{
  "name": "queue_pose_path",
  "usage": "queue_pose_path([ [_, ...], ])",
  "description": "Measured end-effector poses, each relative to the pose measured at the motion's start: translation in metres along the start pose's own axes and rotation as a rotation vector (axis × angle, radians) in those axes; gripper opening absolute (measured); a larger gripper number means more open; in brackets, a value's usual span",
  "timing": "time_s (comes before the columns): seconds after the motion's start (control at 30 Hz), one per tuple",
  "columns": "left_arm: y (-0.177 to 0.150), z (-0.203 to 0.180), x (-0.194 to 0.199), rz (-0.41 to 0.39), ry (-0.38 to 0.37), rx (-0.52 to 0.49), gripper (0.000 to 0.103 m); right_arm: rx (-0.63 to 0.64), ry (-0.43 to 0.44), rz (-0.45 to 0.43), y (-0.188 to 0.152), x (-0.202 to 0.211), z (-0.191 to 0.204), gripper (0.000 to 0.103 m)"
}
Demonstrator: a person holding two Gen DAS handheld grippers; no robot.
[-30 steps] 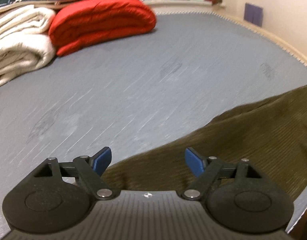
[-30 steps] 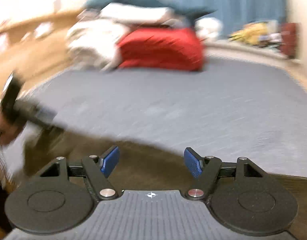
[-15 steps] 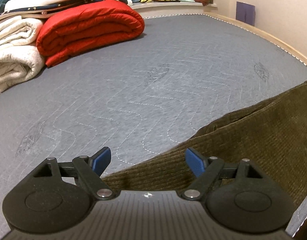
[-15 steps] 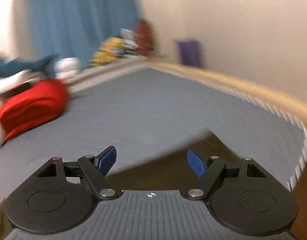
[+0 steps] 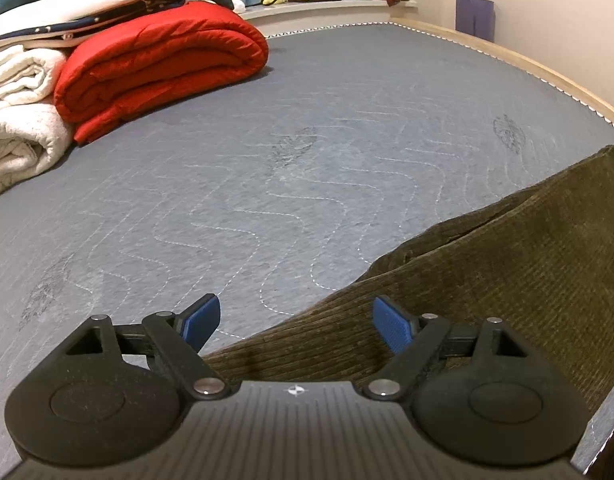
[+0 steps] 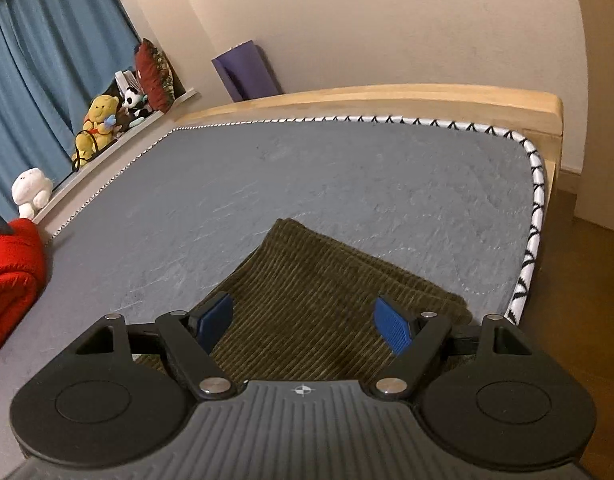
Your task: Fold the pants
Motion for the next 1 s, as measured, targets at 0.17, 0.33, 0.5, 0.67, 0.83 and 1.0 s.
queue_pose_path([
  [0.17,0.001,-0.004,0.001,-0.01,-0.007,-0.012,0.089,0.017,0.003,-0.006,0.004,-0.001,0.004,0.08],
  [0.33,0.001,-0.003,0.004,-0.016,-0.016,-0.012,0.089,0.007,-0.024,-0.016,0.005,-0.001,0.002,0.08],
  [0.5,0.0,0.0,0.0,-0.008,-0.009,-0.01,0.089,-0.063,-0.064,-0.04,0.009,0.001,-0.007,0.08],
  [0.67,0.001,-0.002,0.0,-0.003,-0.014,-0.004,0.089,-0.16,-0.151,-0.022,0.011,-0.005,-0.038,0.08],
  [0.83,0.001,-0.003,0.0,-0.004,-0.014,-0.012,0.089,-0.345,-0.177,0.033,0.005,-0.011,-0.082,0.079],
  [1.0,0.002,-0.004,-0.002,0.0,-0.014,-0.01,0.09,-0.453,-0.094,0.105,-0.007,-0.023,-0.099,0.06],
])
Point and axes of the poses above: each gripper's, at about its wrist camera, not at the fingertips, and x roughly against the way its jaws point, z to its left, y to its top, the point moved 3 cm from there along -x, roughly the way its jaws point, and after that the axes turned 4 degrees about y, right-handed, at the moved point
